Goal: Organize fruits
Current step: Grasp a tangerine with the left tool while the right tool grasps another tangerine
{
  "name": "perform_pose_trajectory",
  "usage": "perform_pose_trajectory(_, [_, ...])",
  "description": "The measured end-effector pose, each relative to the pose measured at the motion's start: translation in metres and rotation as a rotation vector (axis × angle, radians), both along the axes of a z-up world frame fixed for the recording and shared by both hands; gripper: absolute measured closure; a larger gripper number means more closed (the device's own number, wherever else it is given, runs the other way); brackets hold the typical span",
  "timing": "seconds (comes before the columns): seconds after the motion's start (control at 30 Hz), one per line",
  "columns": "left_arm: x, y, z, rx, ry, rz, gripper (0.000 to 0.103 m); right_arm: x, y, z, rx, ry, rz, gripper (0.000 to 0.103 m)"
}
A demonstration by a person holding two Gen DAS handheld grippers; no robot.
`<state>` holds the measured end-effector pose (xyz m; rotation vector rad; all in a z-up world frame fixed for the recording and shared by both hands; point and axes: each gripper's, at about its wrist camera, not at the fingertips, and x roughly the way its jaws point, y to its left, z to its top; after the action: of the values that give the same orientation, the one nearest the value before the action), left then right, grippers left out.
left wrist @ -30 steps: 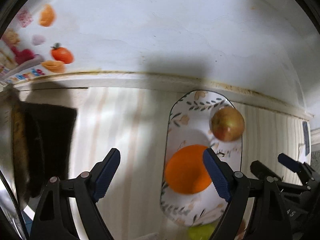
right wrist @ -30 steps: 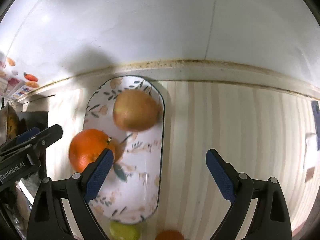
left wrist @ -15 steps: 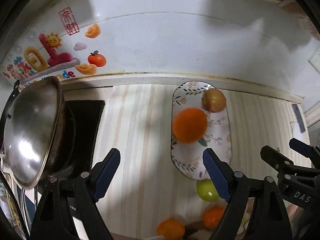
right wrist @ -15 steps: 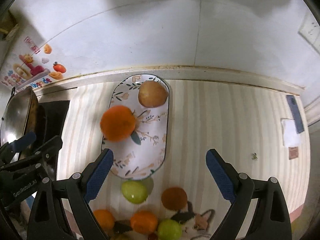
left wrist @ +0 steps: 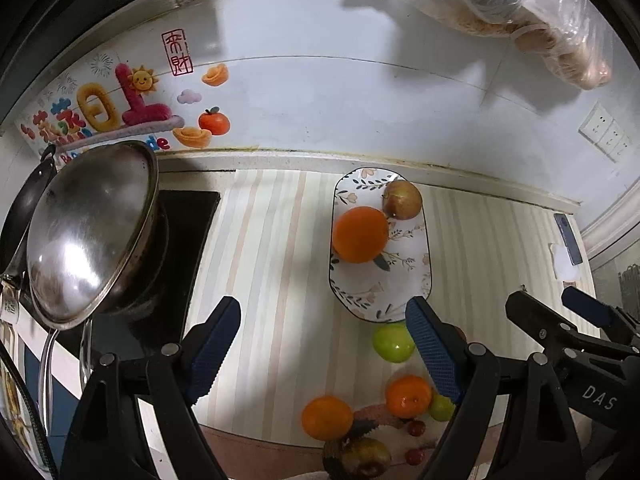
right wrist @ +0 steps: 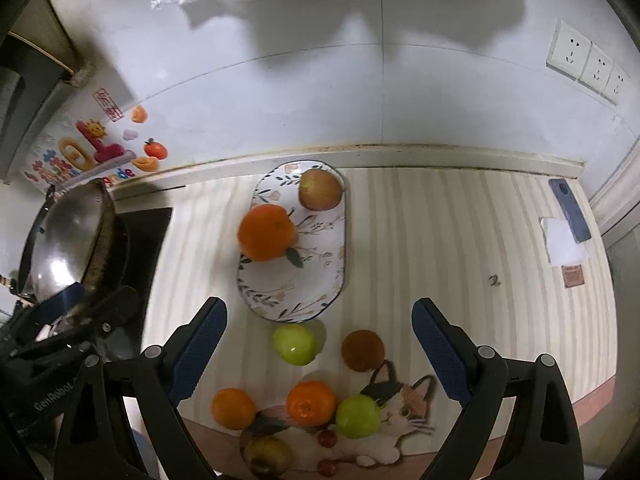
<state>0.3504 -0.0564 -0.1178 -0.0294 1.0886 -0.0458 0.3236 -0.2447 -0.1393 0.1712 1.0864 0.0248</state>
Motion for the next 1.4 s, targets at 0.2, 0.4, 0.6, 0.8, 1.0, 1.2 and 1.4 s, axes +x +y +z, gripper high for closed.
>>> perform_pose_trajectory(0.2, [-0.007,0.000,-0.036,-0.002,0.114,-0.049,0.009,-0.013,-0.007,-0.025,0.062,0.079,-0.024,0.007])
perform_pose_trajectory(0.4, [-0.020,-0.006,-0.116,0.015,0.319,-0.107,0.009,-0.016,-0.020,-0.086,0.103,0.228,-0.052,0.007])
perform_pose_trajectory(0.6, [-0.029,-0.008,-0.190,-0.001,0.542,-0.109,0.009,-0.021,-0.021,-0.140,0.163,0.347,-0.044,0.007])
perform_pose_trajectory(0.8, [-0.032,-0.012,-0.228,-0.010,0.601,-0.110,0.030,-0.018,0.001,-0.170,0.143,0.413,0.059,0.008])
perform_pose_trajectory(1.0, [-0.027,0.005,-0.218,0.058,0.527,-0.072,0.040,-0.006,0.031,-0.190,0.053,0.478,0.196,0.012])
perform_pose_trajectory(1.2, [-0.028,0.027,-0.218,0.035,0.518,-0.036,0.040,-0.005,0.067,-0.220,-0.138,0.544,0.352,0.022])
perform_pose_trajectory(1.4, [-0.031,0.046,-0.228,0.020,0.541,-0.009,0.039,-0.005,0.081,-0.235,-0.199,0.540,0.380,0.035])
